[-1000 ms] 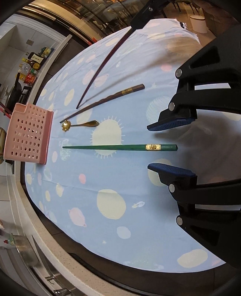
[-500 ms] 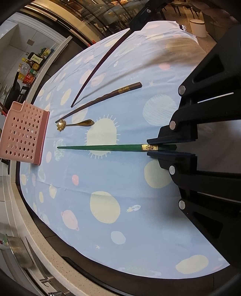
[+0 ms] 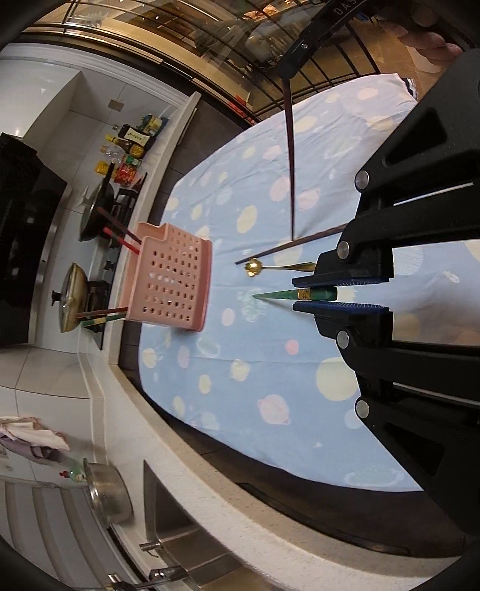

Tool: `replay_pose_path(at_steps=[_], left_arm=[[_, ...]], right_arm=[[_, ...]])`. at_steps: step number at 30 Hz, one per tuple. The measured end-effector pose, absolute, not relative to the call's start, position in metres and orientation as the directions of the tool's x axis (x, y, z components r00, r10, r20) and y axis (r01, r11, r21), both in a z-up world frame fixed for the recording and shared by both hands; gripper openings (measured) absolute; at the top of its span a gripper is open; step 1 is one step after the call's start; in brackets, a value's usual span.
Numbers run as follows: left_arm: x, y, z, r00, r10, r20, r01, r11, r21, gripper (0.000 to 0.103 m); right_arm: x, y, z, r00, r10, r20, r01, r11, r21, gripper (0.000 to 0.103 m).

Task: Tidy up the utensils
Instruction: 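Lift both chopsticks and carry them over the pink holder with both tools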

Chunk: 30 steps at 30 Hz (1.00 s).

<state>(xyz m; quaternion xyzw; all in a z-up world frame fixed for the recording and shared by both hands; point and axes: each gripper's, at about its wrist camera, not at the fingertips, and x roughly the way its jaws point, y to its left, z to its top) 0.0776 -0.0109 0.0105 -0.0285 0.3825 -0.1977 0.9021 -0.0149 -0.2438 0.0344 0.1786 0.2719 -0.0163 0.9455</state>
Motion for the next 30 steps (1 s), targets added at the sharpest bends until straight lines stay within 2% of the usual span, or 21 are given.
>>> replay_pose_path(at_steps=[8, 20, 30], left_arm=[[0.107, -0.016, 0.058, 0.703, -0.372, -0.606, 0.339, 0.925, -0.174, 0.007], [0.151, -0.026, 0.119, 0.779, -0.367, -0.508, 0.344, 0.928, -0.143, 0.007], [0.21, -0.041, 0.183, 0.842, -0.369, -0.395, 0.342, 0.929, -0.139, 0.007]], right_arm=[[0.01, -0.245, 0.076, 0.902, 0.053, -0.429, 0.09, 0.947, 0.307, 0.007], [0.06, -0.264, 0.116, 0.936, 0.06, -0.346, 0.063, 0.94, 0.334, 0.007], [0.137, -0.278, 0.163, 0.963, 0.058, -0.264, 0.042, 0.932, 0.359, 0.007]])
